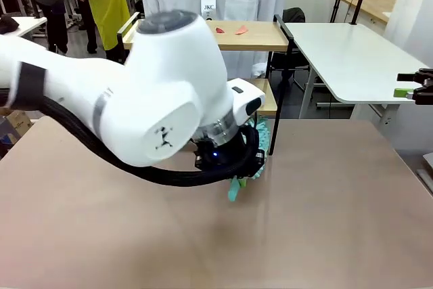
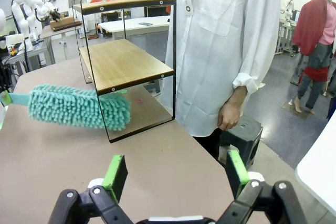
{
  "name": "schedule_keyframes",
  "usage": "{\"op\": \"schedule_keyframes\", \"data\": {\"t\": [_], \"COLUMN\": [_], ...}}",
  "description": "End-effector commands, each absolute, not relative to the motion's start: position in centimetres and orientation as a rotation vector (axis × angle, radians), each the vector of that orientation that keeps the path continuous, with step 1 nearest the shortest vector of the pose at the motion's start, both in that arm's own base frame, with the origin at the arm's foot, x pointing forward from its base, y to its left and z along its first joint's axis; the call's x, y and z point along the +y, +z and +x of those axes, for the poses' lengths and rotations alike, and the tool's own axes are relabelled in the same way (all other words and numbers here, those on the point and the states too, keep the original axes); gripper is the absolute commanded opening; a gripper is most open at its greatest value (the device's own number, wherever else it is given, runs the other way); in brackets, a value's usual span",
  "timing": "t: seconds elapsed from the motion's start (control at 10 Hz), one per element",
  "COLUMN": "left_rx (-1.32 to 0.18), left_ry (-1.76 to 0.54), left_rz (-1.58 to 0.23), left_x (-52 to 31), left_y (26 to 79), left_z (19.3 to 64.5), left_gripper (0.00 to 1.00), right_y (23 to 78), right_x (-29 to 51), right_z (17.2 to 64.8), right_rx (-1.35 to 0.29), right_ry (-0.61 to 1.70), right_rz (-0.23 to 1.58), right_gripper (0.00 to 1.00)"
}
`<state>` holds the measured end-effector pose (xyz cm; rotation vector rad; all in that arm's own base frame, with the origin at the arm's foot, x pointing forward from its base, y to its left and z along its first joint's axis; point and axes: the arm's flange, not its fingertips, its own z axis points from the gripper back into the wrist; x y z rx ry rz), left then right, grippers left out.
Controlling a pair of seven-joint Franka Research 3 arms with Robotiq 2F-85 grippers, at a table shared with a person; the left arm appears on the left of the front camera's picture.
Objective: Clean the shelf.
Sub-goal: Clean the specific section of the Shelf indicated by the human with the Duster.
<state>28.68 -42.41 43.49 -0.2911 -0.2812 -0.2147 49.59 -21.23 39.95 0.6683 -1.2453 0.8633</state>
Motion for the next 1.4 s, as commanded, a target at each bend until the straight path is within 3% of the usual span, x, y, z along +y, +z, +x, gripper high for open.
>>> {"op": "schedule_keyframes", "data": {"t": [0.0, 0.7, 1.1, 1.2, 1.3], "left_rx": [-0.400, -0.440, -0.397, -0.309, -0.383], "left_ry": [-0.101, -0.010, 0.016, -0.009, -0.012], "left_rz": [-0.241, -0.288, -0.266, -0.218, -0.261], "left_x": [-45.7, -49.6, -50.2, -50.0, -49.0], "left_y": [42.4, 37.1, 34.9, 35.2, 35.0], "left_z": [30.5, 36.7, 37.9, 38.2, 37.8], "left_gripper": [0.13, 0.13, 0.13, 0.13, 0.13], "right_y": [40.2, 40.2, 40.2, 40.2, 40.2], "right_x": [-21.0, -21.0, -21.0, -21.0, -21.0], "right_z": [49.5, 49.5, 49.5, 49.5, 49.5], "right_rx": [-1.250, -1.250, -1.250, -1.250, -1.250], "right_ry": [0.865, 0.865, 0.865, 0.865, 0.865], "right_rz": [0.668, 0.668, 0.668, 0.668, 0.668], "right_gripper": [1.00, 1.00, 1.00, 1.00, 1.00]}}
